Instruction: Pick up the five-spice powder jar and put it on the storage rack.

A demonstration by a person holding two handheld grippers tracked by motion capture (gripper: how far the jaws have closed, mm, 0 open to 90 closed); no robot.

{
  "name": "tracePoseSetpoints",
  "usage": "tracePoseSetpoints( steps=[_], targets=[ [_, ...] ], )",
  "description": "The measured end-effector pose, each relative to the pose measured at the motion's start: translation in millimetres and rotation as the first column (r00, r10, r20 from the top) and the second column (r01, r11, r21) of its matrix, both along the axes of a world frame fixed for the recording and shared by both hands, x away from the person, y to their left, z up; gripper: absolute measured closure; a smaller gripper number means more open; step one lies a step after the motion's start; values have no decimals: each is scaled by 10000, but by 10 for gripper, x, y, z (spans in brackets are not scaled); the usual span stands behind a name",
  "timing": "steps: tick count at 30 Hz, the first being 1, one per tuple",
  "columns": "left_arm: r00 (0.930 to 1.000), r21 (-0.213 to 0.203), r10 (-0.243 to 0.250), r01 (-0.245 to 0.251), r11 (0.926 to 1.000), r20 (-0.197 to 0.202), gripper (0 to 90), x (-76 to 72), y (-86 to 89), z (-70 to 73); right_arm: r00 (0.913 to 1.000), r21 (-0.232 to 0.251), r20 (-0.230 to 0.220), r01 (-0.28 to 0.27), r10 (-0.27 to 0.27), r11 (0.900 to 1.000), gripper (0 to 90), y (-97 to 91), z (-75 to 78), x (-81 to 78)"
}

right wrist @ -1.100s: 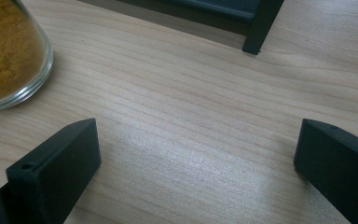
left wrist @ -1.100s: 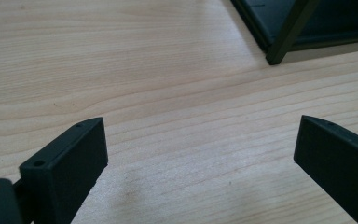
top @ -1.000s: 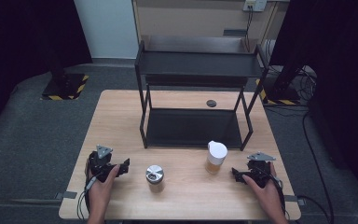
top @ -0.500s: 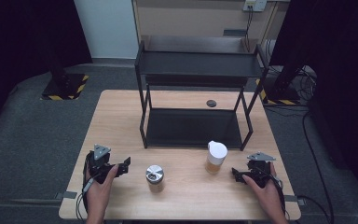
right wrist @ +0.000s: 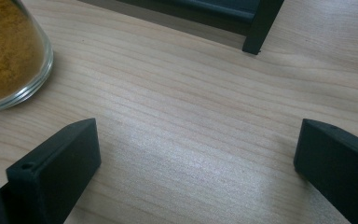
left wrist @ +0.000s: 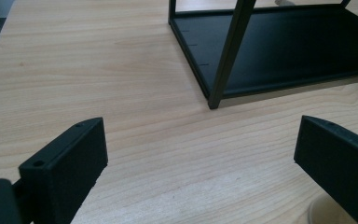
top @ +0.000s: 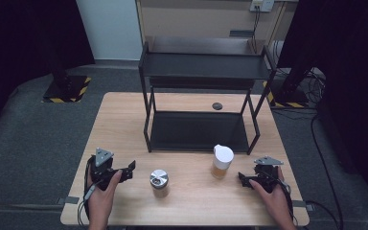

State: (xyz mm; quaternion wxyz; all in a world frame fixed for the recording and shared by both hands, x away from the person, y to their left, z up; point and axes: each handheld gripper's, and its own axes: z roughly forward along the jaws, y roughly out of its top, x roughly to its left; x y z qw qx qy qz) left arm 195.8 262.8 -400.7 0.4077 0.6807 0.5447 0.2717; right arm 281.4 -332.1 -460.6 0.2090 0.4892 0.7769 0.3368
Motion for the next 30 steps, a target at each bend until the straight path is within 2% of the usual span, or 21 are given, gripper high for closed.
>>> tracePoseSetpoints(
  steps=[20, 26, 30],
  targets=[
    [9984, 229, -477, 470, 9986, 294, 13, -103, -105, 143, 10000, -1, 0, -2, 2, 10000, 14, 0, 0, 0],
    [9964, 331, -737, 723, 9968, 431, 12, -147, -163, 202, 10000, 1, -3, 1, -1, 10000, 14, 0, 0, 0],
    [9936, 214, -987, 977, 9950, 544, 11, -172, -199, 240, 10000, 1, -1, -1, 1, 10000, 14, -1, 0, 0]
  ],
)
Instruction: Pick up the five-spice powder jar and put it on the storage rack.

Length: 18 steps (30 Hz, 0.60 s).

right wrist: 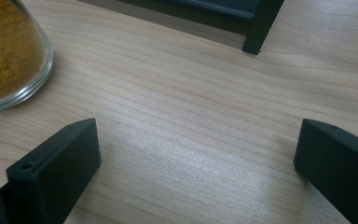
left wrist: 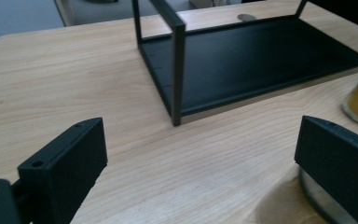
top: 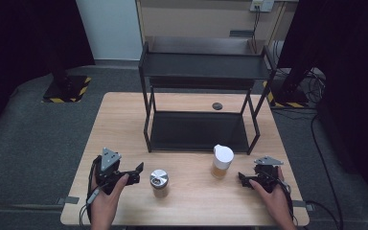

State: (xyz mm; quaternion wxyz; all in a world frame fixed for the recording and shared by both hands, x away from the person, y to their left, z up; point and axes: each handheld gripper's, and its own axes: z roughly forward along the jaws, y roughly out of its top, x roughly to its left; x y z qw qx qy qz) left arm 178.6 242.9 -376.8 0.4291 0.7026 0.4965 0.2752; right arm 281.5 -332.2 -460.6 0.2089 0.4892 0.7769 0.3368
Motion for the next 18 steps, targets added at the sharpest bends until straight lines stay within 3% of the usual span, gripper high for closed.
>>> tracePoseSetpoints(
  steps=[11, 18],
  targets=[
    [9981, 214, -582, 578, 9981, 183, 9, -53, -153, 65, 10000, 1, -1, -14, 14, 10000, 15, -3, 0, 1],
    [9943, 428, -1058, 1053, 9935, 98, 9, -62, -290, 87, 10000, 5, -2, -46, 46, 10000, 15, -10, 0, 2]
  ],
)
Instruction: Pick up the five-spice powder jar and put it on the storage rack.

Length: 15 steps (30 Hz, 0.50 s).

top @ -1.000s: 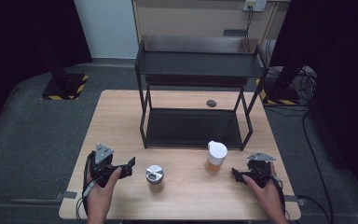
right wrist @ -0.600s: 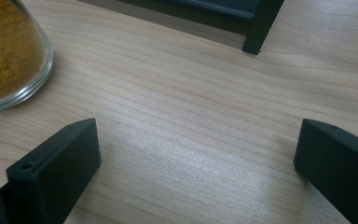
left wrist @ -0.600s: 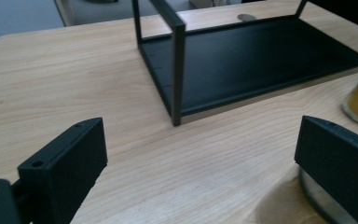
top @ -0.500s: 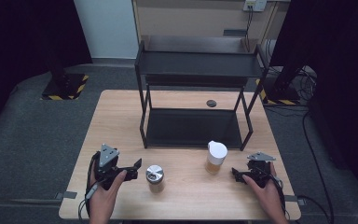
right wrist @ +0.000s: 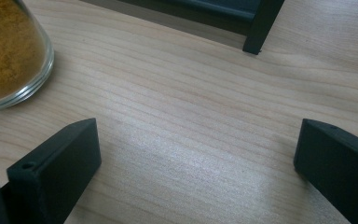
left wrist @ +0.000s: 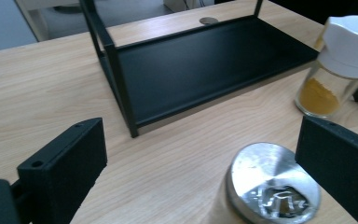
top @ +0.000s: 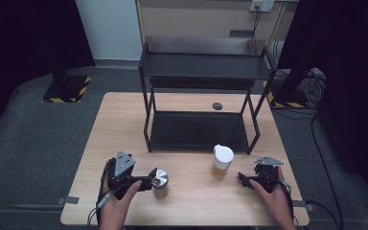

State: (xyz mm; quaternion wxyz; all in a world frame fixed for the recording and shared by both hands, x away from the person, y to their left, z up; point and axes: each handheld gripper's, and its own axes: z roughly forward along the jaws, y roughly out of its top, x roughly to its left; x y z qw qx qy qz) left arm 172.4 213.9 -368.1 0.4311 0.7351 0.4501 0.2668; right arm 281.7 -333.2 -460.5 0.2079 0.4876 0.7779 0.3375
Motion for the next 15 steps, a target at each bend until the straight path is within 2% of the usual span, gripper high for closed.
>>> tracePoseSetpoints(
  steps=[15],
  targets=[
    [9971, 310, -666, 678, 9972, -373, 9, 6, -209, -73, 10000, 1, 7, -52, 52, 10000, 17, -11, -1, 2]
  ],
)
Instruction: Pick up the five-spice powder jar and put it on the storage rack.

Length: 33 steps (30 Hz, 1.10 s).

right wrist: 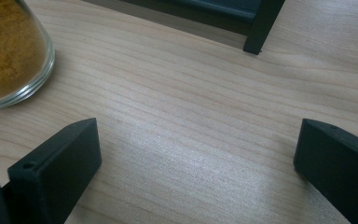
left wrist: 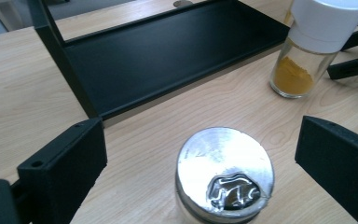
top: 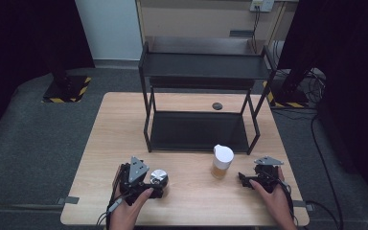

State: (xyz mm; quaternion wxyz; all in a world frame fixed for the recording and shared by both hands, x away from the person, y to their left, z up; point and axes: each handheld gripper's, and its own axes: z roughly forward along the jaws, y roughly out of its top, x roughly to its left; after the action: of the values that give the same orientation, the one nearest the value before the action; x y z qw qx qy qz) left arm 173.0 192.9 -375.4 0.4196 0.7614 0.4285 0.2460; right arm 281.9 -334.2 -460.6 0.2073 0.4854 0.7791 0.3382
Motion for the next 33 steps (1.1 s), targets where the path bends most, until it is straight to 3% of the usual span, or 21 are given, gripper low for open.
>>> tracePoseSetpoints(
  steps=[11, 33],
  targets=[
    [9995, 285, -244, 250, 9993, -208, 8, 8, -82, -43, 10000, 1, 0, -7, 7, 10000, 17, -2, 0, 0],
    [9957, 857, -538, 602, 9945, -754, 12, 71, -139, -272, 10000, 4, 1, -20, 20, 10000, 17, -5, 0, 1]
  ],
)
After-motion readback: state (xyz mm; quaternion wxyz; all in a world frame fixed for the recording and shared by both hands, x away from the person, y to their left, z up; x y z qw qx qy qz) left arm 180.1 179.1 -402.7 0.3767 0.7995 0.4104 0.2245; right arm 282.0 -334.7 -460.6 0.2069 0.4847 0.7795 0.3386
